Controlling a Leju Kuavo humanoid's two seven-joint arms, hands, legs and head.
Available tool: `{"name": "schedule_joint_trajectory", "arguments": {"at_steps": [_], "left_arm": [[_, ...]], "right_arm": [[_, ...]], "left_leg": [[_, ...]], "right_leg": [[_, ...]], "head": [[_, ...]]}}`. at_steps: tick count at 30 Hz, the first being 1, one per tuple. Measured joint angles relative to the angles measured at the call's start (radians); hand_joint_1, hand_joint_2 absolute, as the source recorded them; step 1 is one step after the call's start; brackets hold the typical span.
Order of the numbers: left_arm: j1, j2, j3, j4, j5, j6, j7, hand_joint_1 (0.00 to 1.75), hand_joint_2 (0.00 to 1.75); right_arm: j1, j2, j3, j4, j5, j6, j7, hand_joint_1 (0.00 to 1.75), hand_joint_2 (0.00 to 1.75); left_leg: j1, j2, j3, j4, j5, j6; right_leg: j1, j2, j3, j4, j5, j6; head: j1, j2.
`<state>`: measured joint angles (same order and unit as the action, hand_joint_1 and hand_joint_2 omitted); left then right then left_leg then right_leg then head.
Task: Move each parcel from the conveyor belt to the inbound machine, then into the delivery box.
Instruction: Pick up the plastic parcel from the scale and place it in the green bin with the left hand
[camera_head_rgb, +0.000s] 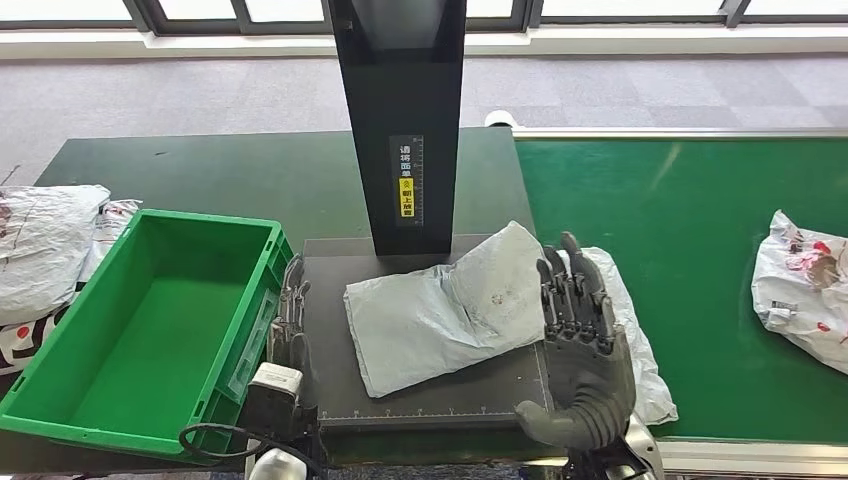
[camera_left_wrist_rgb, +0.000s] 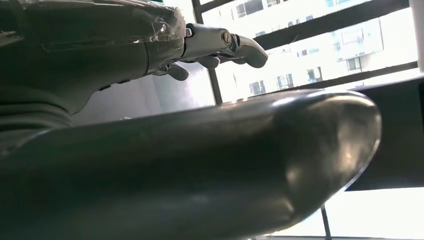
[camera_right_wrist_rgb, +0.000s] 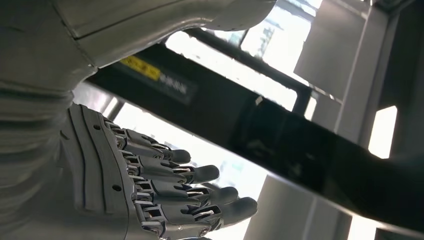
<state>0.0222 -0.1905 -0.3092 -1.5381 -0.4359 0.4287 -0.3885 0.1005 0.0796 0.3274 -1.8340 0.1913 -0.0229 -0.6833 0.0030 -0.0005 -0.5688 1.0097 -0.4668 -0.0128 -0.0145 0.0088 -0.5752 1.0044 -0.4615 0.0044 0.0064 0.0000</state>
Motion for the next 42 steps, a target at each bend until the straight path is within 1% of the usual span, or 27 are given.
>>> {"name": "schedule_joint_trajectory", "arguments": {"at_steps": [1,5,7,8,11,16,19,21,23,26,30,34,37,42], "left_arm": [[-0.017,-0.002,-0.002,0.021,-0.015,0.001,0.006,0.00,0.00],[-0.091,-0.007,-0.011,0.125,-0.087,0.004,0.007,0.00,1.75],[-0.140,-0.009,-0.023,0.194,-0.159,0.006,0.008,0.00,1.75],[-0.169,-0.010,-0.032,0.234,-0.204,0.006,0.016,0.00,1.75],[-0.260,-0.017,-0.064,0.363,-0.329,0.006,0.055,0.00,1.75],[-0.361,-0.033,-0.113,0.545,-0.442,0.017,0.126,0.00,1.75],[-0.417,-0.051,-0.148,0.667,-0.578,0.006,0.229,0.00,1.75],[-0.453,-0.063,-0.180,0.753,-0.697,-0.025,0.308,0.00,1.75],[-0.480,-0.075,-0.208,0.832,-0.779,-0.071,0.359,0.00,1.75],[-0.514,-0.090,-0.232,0.918,-0.826,-0.119,0.383,0.00,1.75],[-0.560,-0.108,-0.249,0.987,-0.840,-0.164,0.388,0.00,1.75],[-0.583,-0.119,-0.254,1.019,-0.844,-0.187,0.378,1.75,1.75],[-0.583,-0.122,-0.254,1.025,-0.846,-0.169,0.355,1.75,1.75],[-0.581,-0.121,-0.254,1.029,-0.849,-0.145,0.344,1.75,1.75]], "right_arm": [[0.002,0.001,0.000,-0.018,0.020,-0.038,-0.007,0.00,1.75],[0.007,-0.002,0.007,-0.073,0.062,-0.194,-0.017,0.00,1.75],[0.004,-0.011,0.024,-0.093,0.066,-0.286,-0.018,0.00,1.75],[0.001,-0.017,0.033,-0.100,0.064,-0.318,-0.018,0.00,1.75],[-0.011,-0.031,0.051,-0.106,0.048,-0.343,-0.018,0.00,1.75],[-0.018,-0.044,0.059,-0.111,0.043,-0.334,-0.017,0.00,1.75],[-0.019,-0.046,0.060,-0.114,0.082,-0.320,-0.017,0.00,1.75],[-0.019,-0.042,0.060,-0.119,0.107,-0.292,-0.015,0.00,1.75],[-0.020,-0.033,0.059,-0.124,0.120,-0.253,-0.012,0.00,1.75],[-0.024,-0.015,0.050,-0.126,0.125,-0.207,-0.010,0.00,1.75],[-0.033,0.009,0.032,-0.130,0.131,-0.175,-0.004,0.00,1.75],[-0.034,0.029,0.018,-0.135,0.142,-0.161,0.000,0.00,1.75],[-0.029,0.045,0.004,-0.142,0.155,-0.154,-0.001,0.00,1.75],[-0.019,0.058,-0.009,-0.149,0.161,-0.152,-0.003,0.00,1.75]], "left_leg": [[0.000,0.000,0.000,0.000,0.000,0.000],[0.000,0.000,0.000,0.000,0.001,0.001],[0.000,0.000,0.000,0.000,0.001,0.001],[0.000,-0.001,0.000,0.000,0.002,0.001],[0.000,-0.001,0.000,0.000,0.002,0.001],[-0.001,-0.001,0.000,0.000,0.002,0.001],[-0.001,-0.001,0.000,0.000,0.002,0.001],[-0.001,-0.001,-0.001,0.000,0.002,0.001],[0.000,-0.001,-0.001,0.000,0.002,0.001],[0.000,-0.003,-0.001,0.000,0.002,0.001],[0.000,-0.005,0.000,0.000,0.002,0.002],[-0.001,-0.005,-0.002,0.000,0.000,0.003],[-0.001,-0.005,-0.002,0.000,0.000,0.004],[-0.001,-0.005,0.003,0.000,0.003,0.003]], "right_leg": [[0.000,0.000,0.000,0.000,0.000,0.000],[0.000,0.000,0.000,0.000,0.001,0.001],[-0.001,-0.001,0.000,0.000,0.001,0.001],[-0.001,-0.001,0.000,0.000,0.001,0.001],[-0.001,-0.001,0.001,0.000,0.002,0.001],[-0.001,-0.001,0.000,0.000,0.003,0.002],[-0.001,-0.002,0.000,0.000,0.003,0.002],[-0.001,-0.002,0.000,0.000,0.003,0.002],[-0.001,-0.001,0.000,0.000,0.003,0.002],[-0.001,-0.002,0.001,0.000,0.002,0.002],[-0.001,-0.004,0.004,0.000,0.001,0.002],[-0.001,-0.005,0.009,-0.001,-0.001,0.004],[-0.001,-0.005,0.010,-0.001,-0.001,0.004],[-0.001,-0.005,0.008,0.000,0.001,0.004]], "head": [[0.000,0.000],[0.000,0.000],[0.000,0.000],[0.000,0.000],[0.000,0.000],[0.000,0.000],[0.000,0.000],[0.000,0.000],[0.000,0.000],[0.000,0.000],[0.000,0.000],[0.000,0.000],[0.000,0.000],[0.000,0.000]]}}
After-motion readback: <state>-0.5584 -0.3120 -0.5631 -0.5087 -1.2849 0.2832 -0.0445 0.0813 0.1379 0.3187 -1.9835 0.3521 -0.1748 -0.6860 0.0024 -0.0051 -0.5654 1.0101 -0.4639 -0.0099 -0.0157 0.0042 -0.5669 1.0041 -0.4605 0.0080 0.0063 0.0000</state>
